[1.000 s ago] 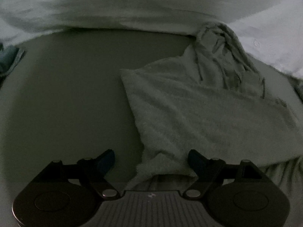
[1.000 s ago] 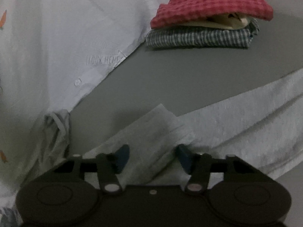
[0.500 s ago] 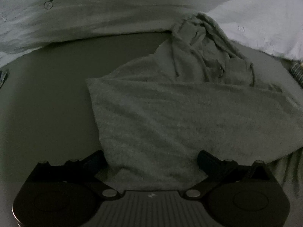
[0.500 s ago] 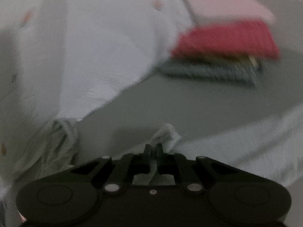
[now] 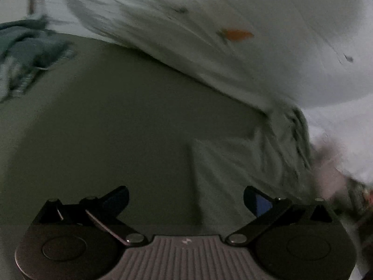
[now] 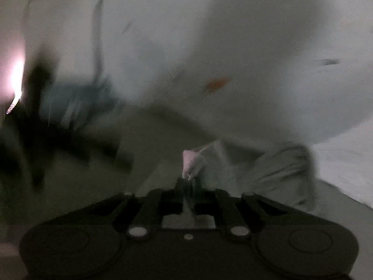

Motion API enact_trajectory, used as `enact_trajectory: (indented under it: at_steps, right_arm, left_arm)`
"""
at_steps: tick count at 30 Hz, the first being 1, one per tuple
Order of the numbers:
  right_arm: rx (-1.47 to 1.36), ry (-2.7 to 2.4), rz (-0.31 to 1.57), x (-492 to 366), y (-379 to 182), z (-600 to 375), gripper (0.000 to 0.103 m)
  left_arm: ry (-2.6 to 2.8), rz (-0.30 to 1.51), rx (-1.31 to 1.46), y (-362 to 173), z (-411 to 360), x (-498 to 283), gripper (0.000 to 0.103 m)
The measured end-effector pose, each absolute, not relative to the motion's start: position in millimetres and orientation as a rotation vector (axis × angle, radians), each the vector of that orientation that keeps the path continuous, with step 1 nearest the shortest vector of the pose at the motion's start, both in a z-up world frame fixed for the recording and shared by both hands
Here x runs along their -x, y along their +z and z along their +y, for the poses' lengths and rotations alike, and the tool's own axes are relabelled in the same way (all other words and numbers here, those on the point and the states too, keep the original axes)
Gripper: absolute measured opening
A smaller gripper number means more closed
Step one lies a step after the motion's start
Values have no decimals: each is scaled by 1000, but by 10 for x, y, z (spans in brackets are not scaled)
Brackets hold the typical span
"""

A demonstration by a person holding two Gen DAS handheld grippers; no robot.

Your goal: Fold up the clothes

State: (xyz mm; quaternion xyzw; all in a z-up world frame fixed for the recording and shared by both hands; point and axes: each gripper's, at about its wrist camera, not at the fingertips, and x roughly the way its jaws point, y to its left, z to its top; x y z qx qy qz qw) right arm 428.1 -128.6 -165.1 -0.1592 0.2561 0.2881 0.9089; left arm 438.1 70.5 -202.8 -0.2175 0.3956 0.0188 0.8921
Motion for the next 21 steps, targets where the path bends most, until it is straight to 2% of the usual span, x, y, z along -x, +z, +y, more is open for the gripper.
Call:
enact_trajectory:
  at_steps: [2,3,4,6,7,10,14,18,21]
  right_arm:
    - [405,639,636,-4280,-1957,-1059,29]
    - [399,641,669,-4280,-2007,-1047,29]
    - [372,643,690,-4271,-2006,-1084,33]
    - [304,624,691,-4229,-1882,-1233,50]
    - [277,599,678,-4209,-1806,-1336,51]
    - [207,480,644,-4185,-1656,-1665,49]
    - [139,293,711,-4290,-1819,-2053,29]
    - [67,226,784,-4336,-2005,-2305,25]
    - [26,195,785,-4333,-1996,-2405,26]
  left_arm:
    - [81,821,450,-2041,800,-4334,103]
    - [97,826,449,-2055,833,-4320,103]
    - [101,831,453,-2070,843,-4313,103]
    - [90,842,463,-2096,829,-4294,103]
    - [77,849,461,-2104,801,-4295,103]
    - [21,864,396,-2120,578,-4398,103]
    - [-89,849,236,-2039,144,-4560,103]
    - [-212,820,115,-1973,-261,-4610,103]
    - [-253,831,60,-2040,-464,-4626,103]
